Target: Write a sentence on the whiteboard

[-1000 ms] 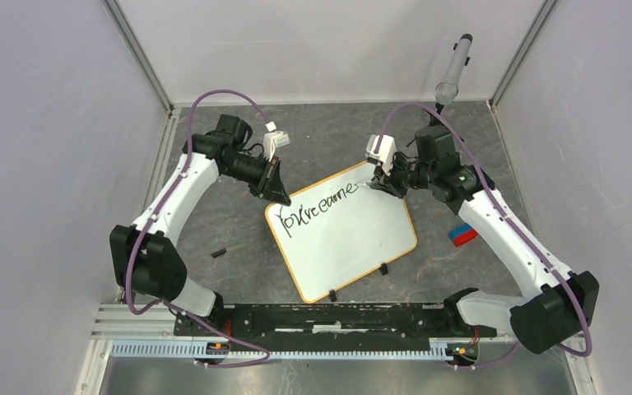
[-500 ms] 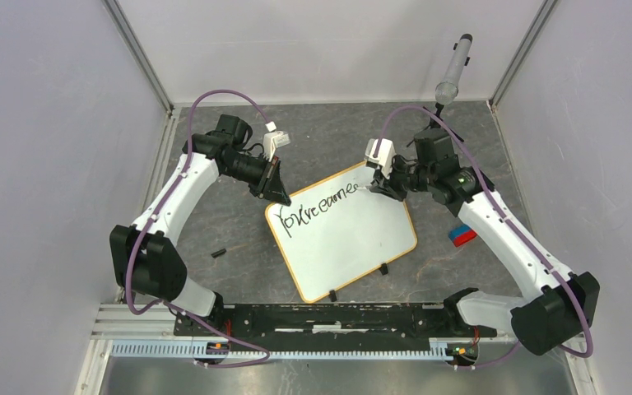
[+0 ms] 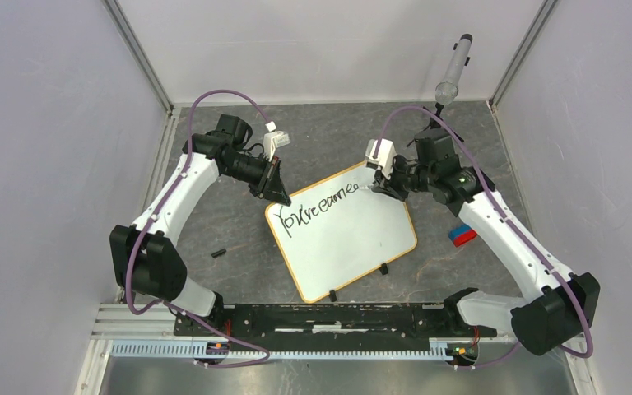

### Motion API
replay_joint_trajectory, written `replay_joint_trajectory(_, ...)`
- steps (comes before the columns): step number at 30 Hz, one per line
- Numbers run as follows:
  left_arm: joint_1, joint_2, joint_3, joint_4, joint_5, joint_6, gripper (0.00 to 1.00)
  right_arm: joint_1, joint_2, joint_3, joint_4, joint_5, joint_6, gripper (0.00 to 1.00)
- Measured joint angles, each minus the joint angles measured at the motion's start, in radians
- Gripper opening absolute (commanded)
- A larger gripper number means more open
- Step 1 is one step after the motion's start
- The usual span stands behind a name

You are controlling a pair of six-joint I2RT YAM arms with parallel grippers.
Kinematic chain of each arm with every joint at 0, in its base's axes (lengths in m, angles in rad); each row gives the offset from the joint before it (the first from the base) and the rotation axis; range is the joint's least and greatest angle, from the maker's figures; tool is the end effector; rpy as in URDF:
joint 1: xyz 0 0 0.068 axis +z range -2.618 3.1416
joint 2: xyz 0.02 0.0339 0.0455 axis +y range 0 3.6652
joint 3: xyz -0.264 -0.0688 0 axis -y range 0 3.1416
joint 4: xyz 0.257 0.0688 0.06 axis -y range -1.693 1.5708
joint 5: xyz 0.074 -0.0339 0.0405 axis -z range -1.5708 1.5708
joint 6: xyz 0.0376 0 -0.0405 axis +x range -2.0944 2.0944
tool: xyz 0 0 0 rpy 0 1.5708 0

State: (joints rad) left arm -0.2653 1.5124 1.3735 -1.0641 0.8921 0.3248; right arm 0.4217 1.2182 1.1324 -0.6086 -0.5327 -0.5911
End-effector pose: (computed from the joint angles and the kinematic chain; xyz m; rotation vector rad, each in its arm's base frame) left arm 0.2843 -0.1076 0.3098 0.9434 2.3364 -1.1857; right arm 0.2402 0.1287 0.3309 -1.3020 1.7725 0.5066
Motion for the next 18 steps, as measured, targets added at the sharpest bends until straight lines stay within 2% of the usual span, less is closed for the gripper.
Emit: replay_joint_trajectory(18,0.0,0.0,0.001,0.0,0.0,0.0,0.02,-0.013,0.034,0.073,0.025,0.042,0.022,0.0)
